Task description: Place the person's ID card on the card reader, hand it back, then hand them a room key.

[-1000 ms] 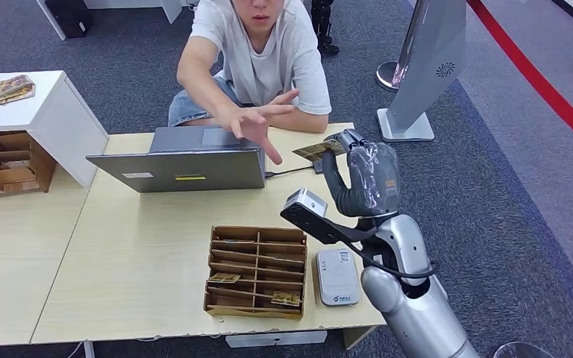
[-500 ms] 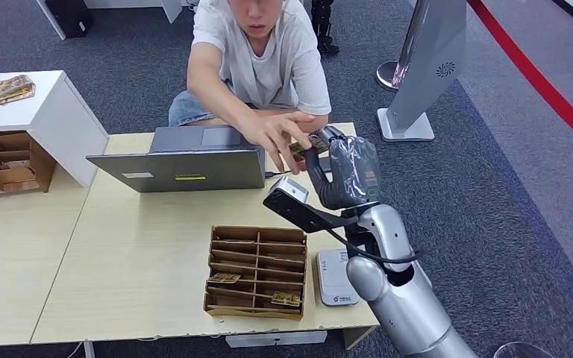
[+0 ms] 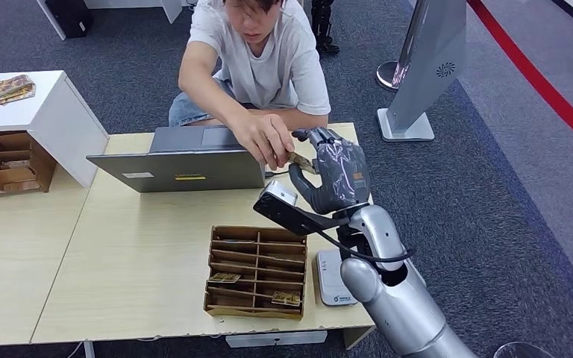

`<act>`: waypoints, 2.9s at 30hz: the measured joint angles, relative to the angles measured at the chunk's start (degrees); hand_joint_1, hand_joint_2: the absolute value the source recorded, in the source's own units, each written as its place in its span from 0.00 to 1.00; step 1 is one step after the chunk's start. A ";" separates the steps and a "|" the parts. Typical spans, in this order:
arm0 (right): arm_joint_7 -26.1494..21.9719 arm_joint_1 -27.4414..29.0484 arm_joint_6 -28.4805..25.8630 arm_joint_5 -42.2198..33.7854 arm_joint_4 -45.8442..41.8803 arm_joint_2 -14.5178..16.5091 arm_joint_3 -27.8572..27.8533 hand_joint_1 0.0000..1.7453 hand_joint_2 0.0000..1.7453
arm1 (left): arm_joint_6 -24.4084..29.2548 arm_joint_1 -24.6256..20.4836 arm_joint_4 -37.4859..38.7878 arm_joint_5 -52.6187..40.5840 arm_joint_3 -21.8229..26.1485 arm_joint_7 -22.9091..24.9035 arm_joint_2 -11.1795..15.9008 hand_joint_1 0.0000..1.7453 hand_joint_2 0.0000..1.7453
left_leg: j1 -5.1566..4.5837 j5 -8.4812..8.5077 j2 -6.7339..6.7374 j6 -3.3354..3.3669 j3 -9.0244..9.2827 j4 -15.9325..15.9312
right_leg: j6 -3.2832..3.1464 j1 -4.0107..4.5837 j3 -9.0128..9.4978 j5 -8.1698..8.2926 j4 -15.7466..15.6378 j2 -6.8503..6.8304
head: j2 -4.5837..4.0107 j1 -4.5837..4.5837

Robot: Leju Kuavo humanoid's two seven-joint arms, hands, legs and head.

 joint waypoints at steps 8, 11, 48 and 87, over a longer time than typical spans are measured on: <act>0.08 -0.21 0.30 0.02 -0.20 0.00 0.60 0.00 0.00 | 0.06 0.00 0.00 -0.01 0.00 0.02 0.02 0.00 0.00 | 0.00 0.00 0.00 0.00 0.00 0.00 | 0.00 0.00 -0.01 0.00 0.00 0.00 | 0.00 0.00; 0.08 -0.21 0.33 0.14 -0.71 0.00 0.95 0.00 0.00 | 0.13 0.01 0.00 -0.01 0.02 0.02 0.02 0.00 0.00 | 0.00 0.00 0.00 0.00 0.00 0.00 | 0.00 0.00 -0.01 0.00 0.00 0.00 | 0.00 -0.01; -3.57 6.27 -2.07 -1.39 -9.26 -0.81 3.20 0.00 0.00 | 1.91 0.56 0.00 1.36 0.74 -0.62 0.05 0.00 0.00 | 0.00 -0.01 0.01 0.00 0.00 0.00 | 0.00 0.00 -0.02 -0.01 -0.01 0.00 | 0.00 -0.01; -8.40 14.76 -2.71 -4.28 -13.11 -2.69 11.35 0.00 0.00 | 2.81 1.11 0.00 1.85 3.13 -1.27 0.04 0.00 0.00 | 0.00 -0.01 0.01 0.00 0.00 -0.01 | 0.00 0.00 -0.02 -0.01 -0.01 0.01 | 0.00 -0.01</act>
